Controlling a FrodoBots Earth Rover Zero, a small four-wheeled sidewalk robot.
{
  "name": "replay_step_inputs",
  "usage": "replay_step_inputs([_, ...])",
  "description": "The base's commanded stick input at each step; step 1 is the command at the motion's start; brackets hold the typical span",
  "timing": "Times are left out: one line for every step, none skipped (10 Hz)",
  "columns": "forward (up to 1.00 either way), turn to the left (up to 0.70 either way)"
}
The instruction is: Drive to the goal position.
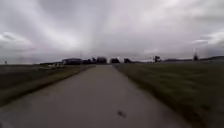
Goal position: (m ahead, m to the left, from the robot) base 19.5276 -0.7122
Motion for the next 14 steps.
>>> replay_step_inputs([0.7,0.0])
replay_step_inputs([0.7,0.0])
replay_step_inputs([0.7,0.0])
replay_step_inputs([0.7,0.0])
replay_step_inputs([0.7,0.0])
replay_step_inputs([0.7,0.0])
replay_step_inputs([0.7,0.0])
replay_step_inputs([0.7,0.0])
replay_step_inputs([0.7,0.0])
replay_step_inputs([0.7,0.0])
replay_step_inputs([0.7,0.0])
replay_step_inputs([0.7,0.0])
replay_step_inputs([0.7,0.0])
replay_step_inputs([0.7,0.0])
